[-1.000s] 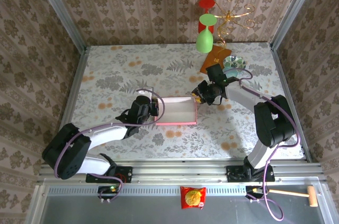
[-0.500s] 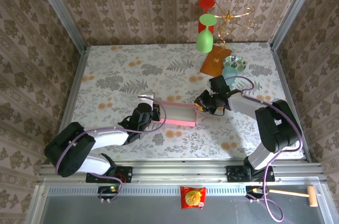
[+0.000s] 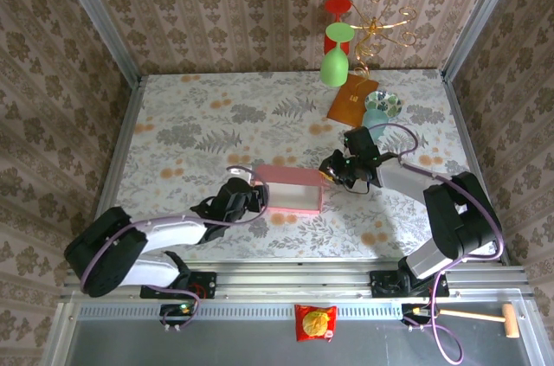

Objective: Fold the paper box

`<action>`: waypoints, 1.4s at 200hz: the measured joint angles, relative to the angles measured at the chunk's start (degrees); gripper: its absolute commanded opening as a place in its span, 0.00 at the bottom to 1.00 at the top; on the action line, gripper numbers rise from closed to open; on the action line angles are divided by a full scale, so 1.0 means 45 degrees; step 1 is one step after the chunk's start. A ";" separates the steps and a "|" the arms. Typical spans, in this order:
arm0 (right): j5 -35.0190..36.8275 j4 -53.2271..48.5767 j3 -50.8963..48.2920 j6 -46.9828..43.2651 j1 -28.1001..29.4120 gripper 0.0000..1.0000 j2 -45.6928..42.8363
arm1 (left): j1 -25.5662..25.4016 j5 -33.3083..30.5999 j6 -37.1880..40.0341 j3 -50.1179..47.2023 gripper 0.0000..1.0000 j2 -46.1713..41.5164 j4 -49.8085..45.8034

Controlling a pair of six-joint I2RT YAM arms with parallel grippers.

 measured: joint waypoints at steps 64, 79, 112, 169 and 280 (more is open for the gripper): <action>0.0277 0.0578 -0.0306 -0.0112 0.0282 0.16 0.0015 | -0.0170 0.1059 -0.1525 -0.0719 0.63 -0.3983 -0.2749; 0.0291 0.0675 -0.0301 -0.0131 0.0296 0.15 0.0068 | -0.0253 0.1360 -0.2025 -0.0738 0.64 -0.5187 -0.3691; 0.0408 0.0704 -0.0306 -0.0277 0.0389 0.14 0.0155 | -0.0277 0.1894 -0.3526 -0.0656 0.58 -0.8126 -0.6300; 0.0772 0.0675 -0.0272 -0.0743 0.0777 0.14 0.0165 | 0.0923 0.2050 -0.6290 0.3895 0.53 -0.8684 -1.2497; 0.1190 0.0296 -0.0058 -0.1953 0.1146 0.14 0.0355 | 0.6120 0.9058 -0.2521 0.5153 0.44 0.0597 -0.9559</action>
